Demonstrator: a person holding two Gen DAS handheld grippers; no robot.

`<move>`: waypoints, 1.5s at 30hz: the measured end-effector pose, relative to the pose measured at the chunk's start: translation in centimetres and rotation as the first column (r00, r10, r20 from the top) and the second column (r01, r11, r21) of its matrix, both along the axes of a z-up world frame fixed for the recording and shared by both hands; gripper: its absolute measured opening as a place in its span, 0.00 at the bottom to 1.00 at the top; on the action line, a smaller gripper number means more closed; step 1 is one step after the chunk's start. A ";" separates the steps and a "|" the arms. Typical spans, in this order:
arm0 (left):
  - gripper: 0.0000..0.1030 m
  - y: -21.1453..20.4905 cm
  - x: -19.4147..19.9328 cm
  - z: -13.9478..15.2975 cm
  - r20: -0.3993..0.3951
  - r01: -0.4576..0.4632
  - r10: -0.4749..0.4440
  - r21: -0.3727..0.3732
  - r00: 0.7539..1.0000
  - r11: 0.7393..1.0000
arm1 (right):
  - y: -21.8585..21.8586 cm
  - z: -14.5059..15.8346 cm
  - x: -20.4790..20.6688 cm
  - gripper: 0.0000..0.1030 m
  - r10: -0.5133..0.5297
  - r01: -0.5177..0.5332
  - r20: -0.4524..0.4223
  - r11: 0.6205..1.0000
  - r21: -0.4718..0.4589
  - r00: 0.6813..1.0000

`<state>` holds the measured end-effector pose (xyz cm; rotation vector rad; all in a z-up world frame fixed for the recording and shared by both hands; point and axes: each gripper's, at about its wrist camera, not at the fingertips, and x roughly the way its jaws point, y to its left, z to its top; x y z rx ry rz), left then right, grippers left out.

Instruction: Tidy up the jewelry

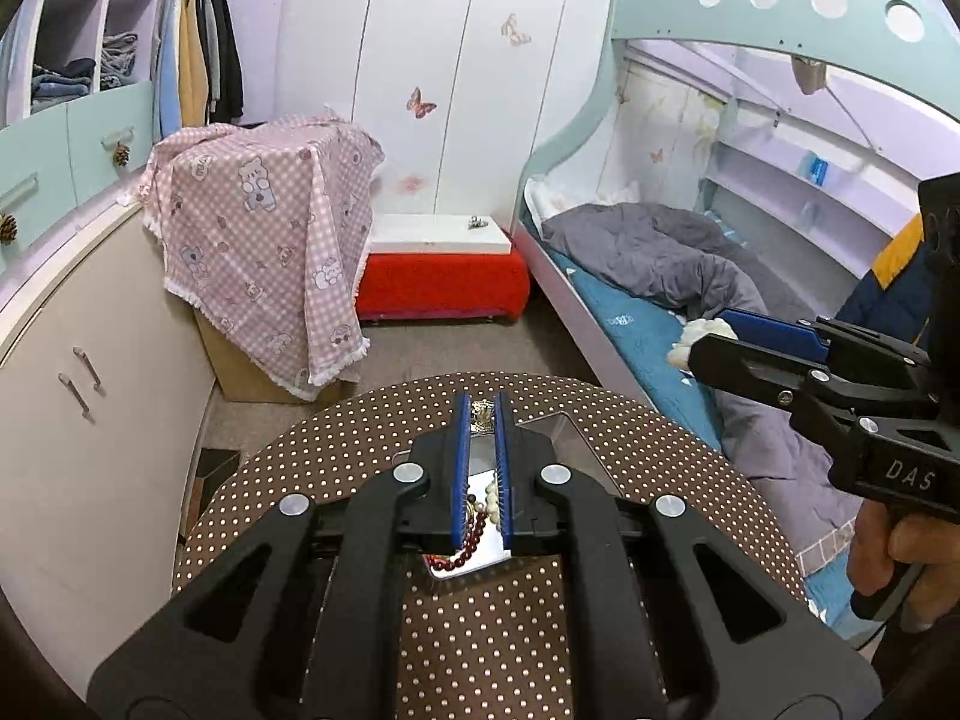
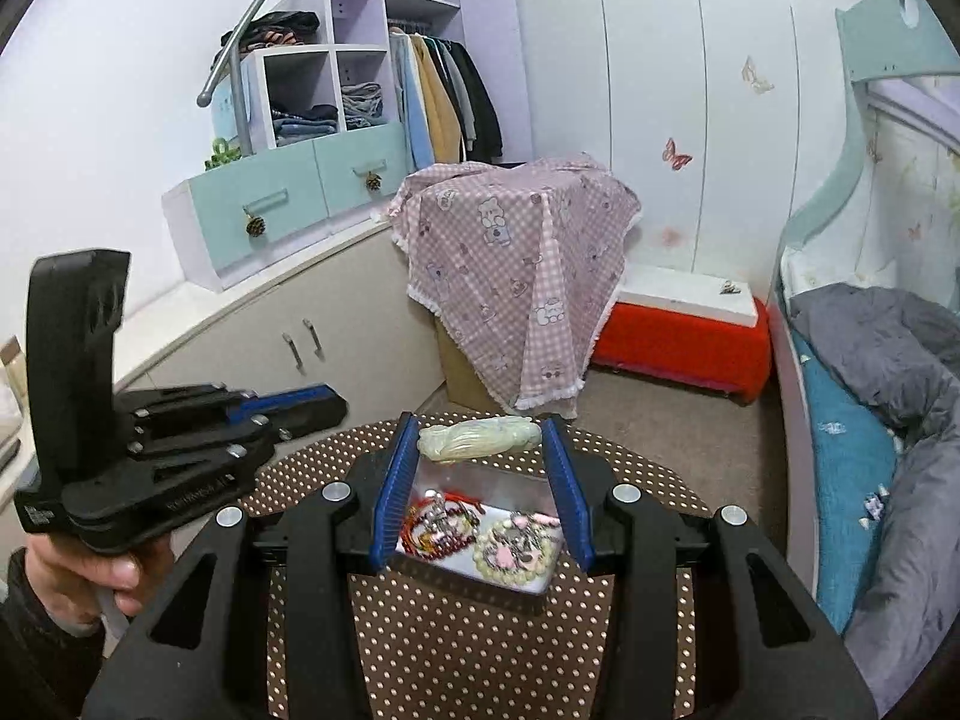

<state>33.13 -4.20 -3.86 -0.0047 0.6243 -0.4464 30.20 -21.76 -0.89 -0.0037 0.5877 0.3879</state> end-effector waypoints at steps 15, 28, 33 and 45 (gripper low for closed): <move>0.91 0.5 3.5 -2.6 -0.074 -0.092 0.096 0.054 0.993 0.994 | -2.0 -4.0 4.9 0.81 -0.066 0.084 -0.159 0.990 0.111 0.985; 0.92 2.6 -0.6 0.4 0.000 -0.176 0.176 0.042 0.984 0.983 | -2.1 -1.1 2.1 0.92 -0.122 0.136 -0.106 0.982 0.133 0.987; 0.92 3.3 -4.0 2.4 0.080 -0.221 0.217 0.046 0.973 0.974 | -1.5 1.0 -0.9 0.92 -0.118 0.124 -0.050 0.983 0.135 0.992; 0.94 3.6 -15.6 6.4 0.280 -0.318 0.295 0.038 0.914 0.947 | -0.5 5.0 -12.5 0.92 -0.174 0.162 0.122 0.982 0.097 0.977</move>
